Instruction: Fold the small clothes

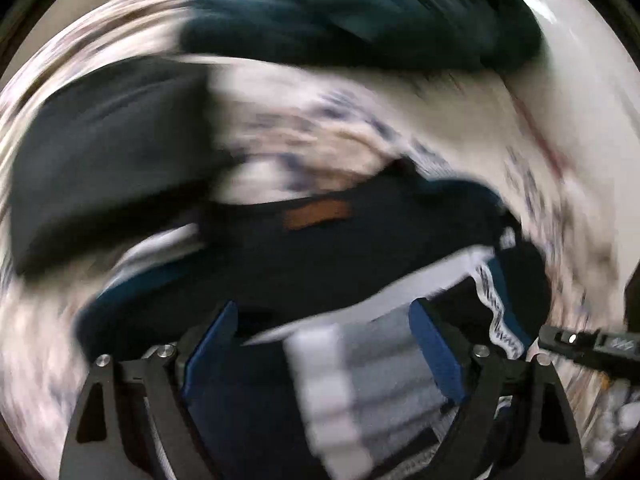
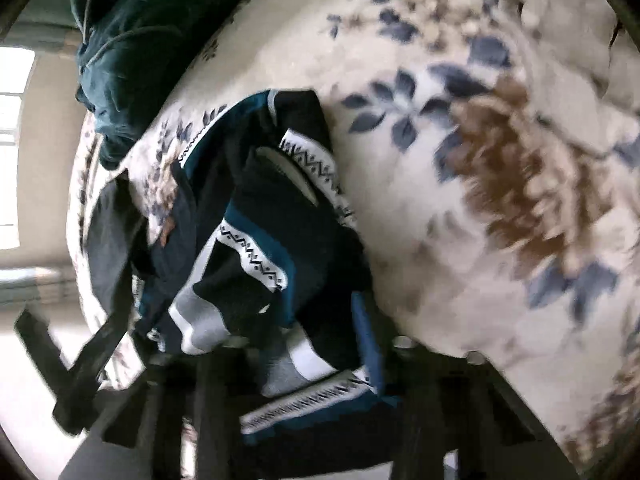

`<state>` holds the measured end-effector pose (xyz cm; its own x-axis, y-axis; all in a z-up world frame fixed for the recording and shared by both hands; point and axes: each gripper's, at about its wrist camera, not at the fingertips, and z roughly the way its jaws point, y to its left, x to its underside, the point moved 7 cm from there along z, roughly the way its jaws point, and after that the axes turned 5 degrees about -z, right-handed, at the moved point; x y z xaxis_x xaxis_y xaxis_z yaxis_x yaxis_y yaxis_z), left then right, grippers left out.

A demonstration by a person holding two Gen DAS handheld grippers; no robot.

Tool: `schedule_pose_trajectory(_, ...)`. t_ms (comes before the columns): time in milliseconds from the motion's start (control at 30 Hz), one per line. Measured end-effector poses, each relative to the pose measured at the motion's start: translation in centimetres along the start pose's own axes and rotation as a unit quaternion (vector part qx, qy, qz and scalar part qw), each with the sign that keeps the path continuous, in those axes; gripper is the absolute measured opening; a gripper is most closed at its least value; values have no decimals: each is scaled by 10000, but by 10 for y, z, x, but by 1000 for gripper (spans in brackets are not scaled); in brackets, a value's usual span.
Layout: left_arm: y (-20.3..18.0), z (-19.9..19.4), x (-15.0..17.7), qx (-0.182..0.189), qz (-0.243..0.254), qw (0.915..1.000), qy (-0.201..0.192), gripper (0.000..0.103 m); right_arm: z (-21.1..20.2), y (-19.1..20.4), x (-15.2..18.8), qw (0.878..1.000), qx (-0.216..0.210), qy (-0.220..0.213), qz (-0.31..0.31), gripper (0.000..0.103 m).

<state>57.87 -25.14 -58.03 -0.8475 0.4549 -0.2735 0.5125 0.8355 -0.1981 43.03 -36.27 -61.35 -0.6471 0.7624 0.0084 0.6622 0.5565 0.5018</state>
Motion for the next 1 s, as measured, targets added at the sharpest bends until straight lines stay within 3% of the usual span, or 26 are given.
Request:
schedule_pose_trajectory(67,-19,36,-4,-41,535,9978,400,85,15,8,7,9994,-311,106,111,32)
schedule_pose_trajectory(133,-29,65,-3,-296,1026,9916,725,65,35,16,15,9983,-455,344,154,32)
schedule_pose_trajectory(233,-37,81,-3,-446,1333,9868,807,64,60,21,27,9955,-610,569,450,32)
schedule_pose_trajectory(467,-40,79,-3,-392,1216,9882,842,64,70,41,74,9907,-947,707,673,32)
schedule_pose_trajectory(567,-44,82,-2,-420,1237,9879,838,64,88,44,71,9905,-974,537,814,32)
schedule_pose_trajectory(667,-43,80,1,-441,1255,9877,827,64,98,46,61,9937,-750,272,782,8)
schedule_pose_trajectory(833,-37,82,6,-396,1172,9891,801,64,77,48,69,9989,-282,58,381,7)
schedule_pose_trajectory(1000,-35,85,6,-392,1098,9900,793,64,69,43,78,9985,-297,297,347,7)
